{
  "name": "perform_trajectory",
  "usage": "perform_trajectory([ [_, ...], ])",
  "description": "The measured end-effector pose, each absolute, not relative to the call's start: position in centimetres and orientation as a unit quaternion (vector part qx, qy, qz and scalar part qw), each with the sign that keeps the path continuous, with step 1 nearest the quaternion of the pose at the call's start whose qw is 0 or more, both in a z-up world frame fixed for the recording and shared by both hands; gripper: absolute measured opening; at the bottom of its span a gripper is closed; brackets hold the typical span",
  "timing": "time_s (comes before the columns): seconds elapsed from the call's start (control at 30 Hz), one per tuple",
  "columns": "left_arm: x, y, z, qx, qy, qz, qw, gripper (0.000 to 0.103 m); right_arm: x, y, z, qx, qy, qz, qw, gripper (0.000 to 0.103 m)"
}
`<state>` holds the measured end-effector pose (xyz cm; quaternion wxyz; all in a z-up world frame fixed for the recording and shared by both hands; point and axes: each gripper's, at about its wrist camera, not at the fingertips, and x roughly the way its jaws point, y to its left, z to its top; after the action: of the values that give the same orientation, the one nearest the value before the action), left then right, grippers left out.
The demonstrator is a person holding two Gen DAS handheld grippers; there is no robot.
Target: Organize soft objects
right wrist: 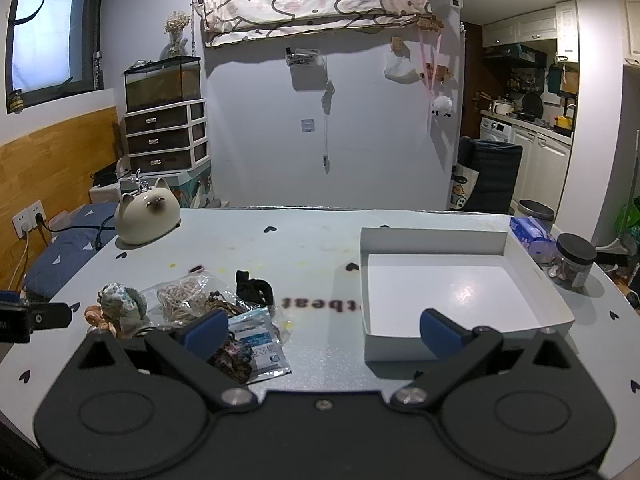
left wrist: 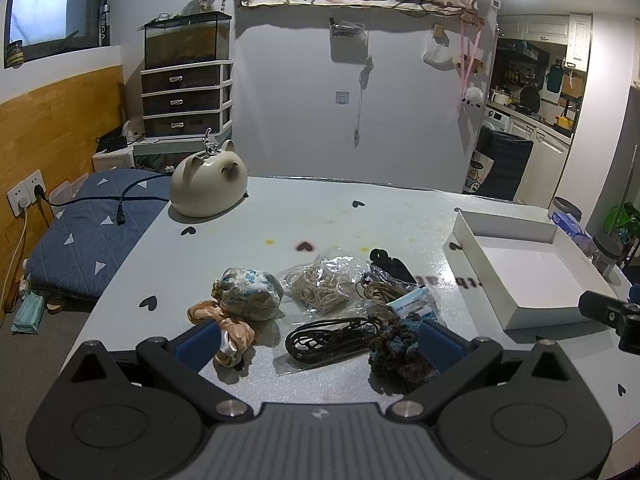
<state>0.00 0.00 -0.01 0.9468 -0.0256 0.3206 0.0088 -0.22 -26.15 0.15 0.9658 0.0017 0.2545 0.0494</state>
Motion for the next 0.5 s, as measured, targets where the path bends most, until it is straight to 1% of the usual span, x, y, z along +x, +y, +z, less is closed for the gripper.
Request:
perform_trajectory([
  [0.5,0.0,-0.01,0.01,-0.026,0.321,0.009,0.947,0.103,-0.08,-26.2,0.14,0.002,0.255,0.048,0.966,0.103],
])
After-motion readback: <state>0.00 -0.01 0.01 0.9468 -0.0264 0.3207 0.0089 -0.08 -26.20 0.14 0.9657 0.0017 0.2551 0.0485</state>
